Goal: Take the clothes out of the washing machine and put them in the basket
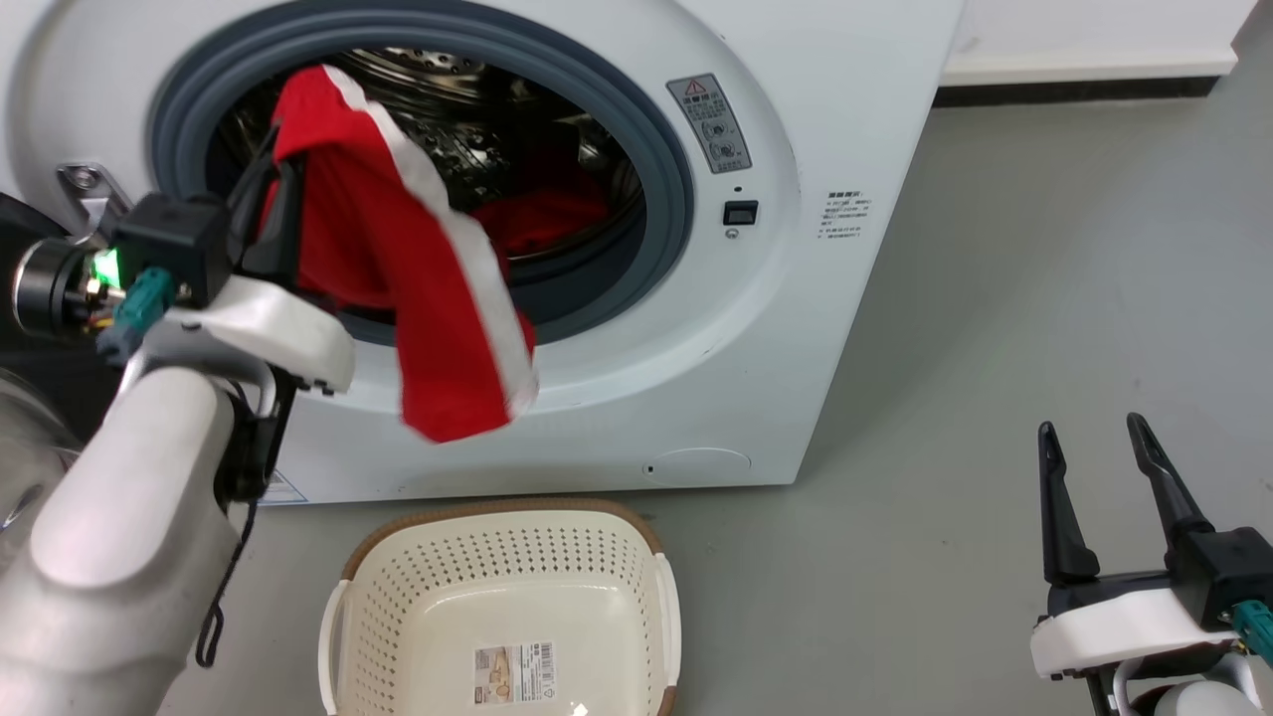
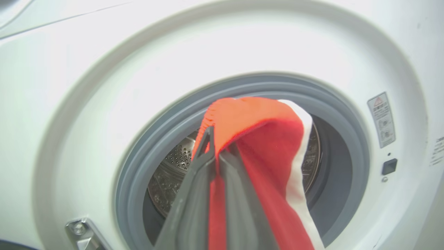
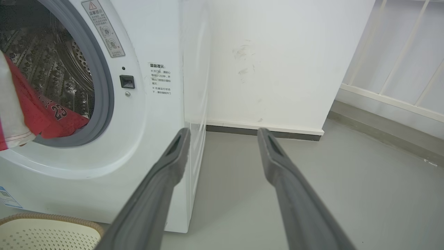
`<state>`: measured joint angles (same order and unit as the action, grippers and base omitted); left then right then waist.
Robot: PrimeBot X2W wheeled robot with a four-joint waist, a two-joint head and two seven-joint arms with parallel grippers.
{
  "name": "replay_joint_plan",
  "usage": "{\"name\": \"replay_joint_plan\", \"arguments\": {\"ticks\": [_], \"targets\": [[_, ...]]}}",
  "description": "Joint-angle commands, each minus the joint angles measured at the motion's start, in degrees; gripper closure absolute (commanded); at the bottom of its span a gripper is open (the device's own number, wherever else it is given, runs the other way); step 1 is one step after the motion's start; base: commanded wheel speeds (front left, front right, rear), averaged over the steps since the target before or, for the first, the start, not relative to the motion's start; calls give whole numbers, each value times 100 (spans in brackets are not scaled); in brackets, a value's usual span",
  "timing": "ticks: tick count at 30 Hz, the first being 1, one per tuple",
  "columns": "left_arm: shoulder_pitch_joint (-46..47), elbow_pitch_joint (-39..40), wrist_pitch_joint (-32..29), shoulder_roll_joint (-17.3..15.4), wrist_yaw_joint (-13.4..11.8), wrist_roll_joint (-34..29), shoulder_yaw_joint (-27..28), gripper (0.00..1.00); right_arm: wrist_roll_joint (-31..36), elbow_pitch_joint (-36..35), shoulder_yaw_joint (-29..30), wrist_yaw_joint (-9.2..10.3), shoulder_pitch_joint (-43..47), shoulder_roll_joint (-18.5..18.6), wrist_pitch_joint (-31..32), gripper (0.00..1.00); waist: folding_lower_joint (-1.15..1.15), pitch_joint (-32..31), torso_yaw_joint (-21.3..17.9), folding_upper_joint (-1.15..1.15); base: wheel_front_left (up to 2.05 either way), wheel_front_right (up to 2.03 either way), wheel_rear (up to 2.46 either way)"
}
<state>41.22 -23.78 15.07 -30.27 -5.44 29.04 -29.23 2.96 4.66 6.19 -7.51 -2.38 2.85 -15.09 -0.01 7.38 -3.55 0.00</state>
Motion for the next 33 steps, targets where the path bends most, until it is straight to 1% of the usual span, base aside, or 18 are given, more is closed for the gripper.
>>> {"name": "replay_joint_plan", "arguments": {"ticks": [1, 7, 13, 19, 23, 26, 28, 33], "targets": [[-175, 190, 14, -34, -53, -30, 49, 100, 13, 16, 21, 4, 56, 6, -12, 0, 1, -70, 39, 0, 0, 0, 0], [-877, 1469, 14, -193, -362, -207, 334, 100, -3, 34, 101, 4, 154, 4, -12, 0, 1, -159, 151, 0, 0, 0, 0], [-1412, 2517, 15, -301, -605, -335, 493, 100, -21, 90, 64, 4, 238, 5, -12, 0, 1, -273, 273, 0, 0, 0, 0], [-1969, 3003, -143, -372, -757, -255, 410, 100, -17, 146, -2, 4, 268, 6, -12, 0, 1, -368, 335, 0, 0, 0, 0], [-2339, 2932, -355, -393, -724, -133, 241, 100, -18, 144, -40, 4, 273, 5, -12, 0, 1, -331, 326, 0, 0, 0, 0], [-2545, 2688, -388, -305, -641, -30, 95, 100, 1, 115, -50, 4, 214, 6, -12, 0, 1, -224, 300, 0, 0, 0, 0], [-2668, 2395, -312, -216, -580, 3, -1, 100, 17, 108, -60, 4, 171, 5, -12, 0, 1, -141, 268, 0, 0, 0, 0], [-2813, 1239, -111, 108, -341, 140, -137, 100, 47, 63, -107, 4, 43, 5, -12, 0, 1, 187, 109, 0, 0, 0, 0]]}}
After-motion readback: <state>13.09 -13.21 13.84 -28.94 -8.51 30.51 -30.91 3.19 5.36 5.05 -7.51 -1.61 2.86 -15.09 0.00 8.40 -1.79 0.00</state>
